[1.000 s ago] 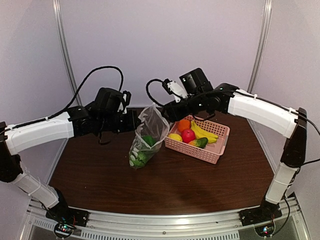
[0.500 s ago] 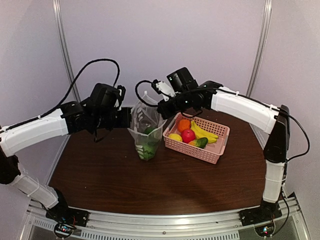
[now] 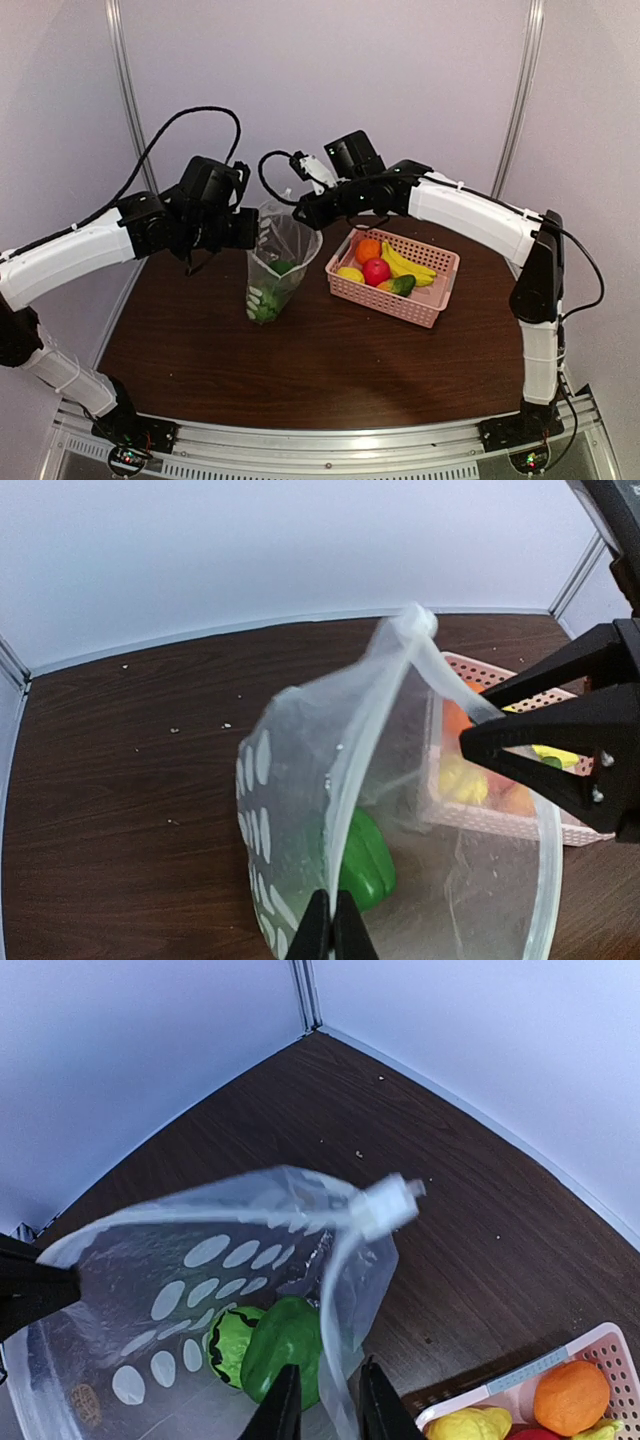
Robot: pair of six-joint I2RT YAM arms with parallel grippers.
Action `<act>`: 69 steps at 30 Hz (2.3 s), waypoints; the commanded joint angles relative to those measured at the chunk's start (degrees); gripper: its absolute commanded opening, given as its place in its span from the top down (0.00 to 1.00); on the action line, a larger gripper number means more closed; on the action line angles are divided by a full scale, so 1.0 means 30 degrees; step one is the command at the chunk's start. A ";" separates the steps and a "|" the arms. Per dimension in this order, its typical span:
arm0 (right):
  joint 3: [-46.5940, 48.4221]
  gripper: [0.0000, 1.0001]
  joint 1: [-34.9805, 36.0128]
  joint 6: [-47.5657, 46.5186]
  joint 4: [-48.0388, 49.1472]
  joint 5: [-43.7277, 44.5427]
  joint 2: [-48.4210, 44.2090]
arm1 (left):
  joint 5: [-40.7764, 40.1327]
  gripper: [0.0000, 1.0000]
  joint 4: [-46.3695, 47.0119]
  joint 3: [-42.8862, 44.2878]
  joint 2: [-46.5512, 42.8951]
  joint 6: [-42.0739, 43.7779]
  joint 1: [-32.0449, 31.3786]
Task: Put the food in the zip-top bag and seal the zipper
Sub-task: Adjust the zipper food storage bag at the center of the board, then pick up the fake fruit from the bin.
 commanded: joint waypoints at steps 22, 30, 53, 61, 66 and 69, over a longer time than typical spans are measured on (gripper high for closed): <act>-0.8632 0.28 -0.7459 -0.7448 -0.3237 -0.3752 -0.4423 | 0.1364 1.00 0.0521 0.0146 0.0939 0.0411 -0.0002; -0.8584 0.22 -0.7490 -0.7365 -0.3369 -0.3664 -0.2418 | 0.1730 1.00 0.0781 0.0151 0.0833 0.0239 -0.0002; -0.5849 0.18 -0.7472 -0.5868 -0.3207 -0.4759 0.1826 | 0.2563 1.00 0.1017 -0.0095 0.0944 -0.0219 -0.0002; -0.5729 0.21 -0.7458 -0.5732 -0.2958 -0.4954 0.2268 | 0.2751 1.00 0.1134 -0.0351 0.0936 -0.0597 -0.0002; -0.5706 0.24 -0.7457 -0.5613 -0.2773 -0.5010 0.2357 | 0.2820 1.00 0.1163 -0.0447 0.0888 -0.0755 -0.0002; -0.5647 0.28 -0.7457 -0.5522 -0.2755 -0.4994 0.2402 | 0.2788 1.00 0.1163 -0.0476 0.0883 -0.0764 -0.0002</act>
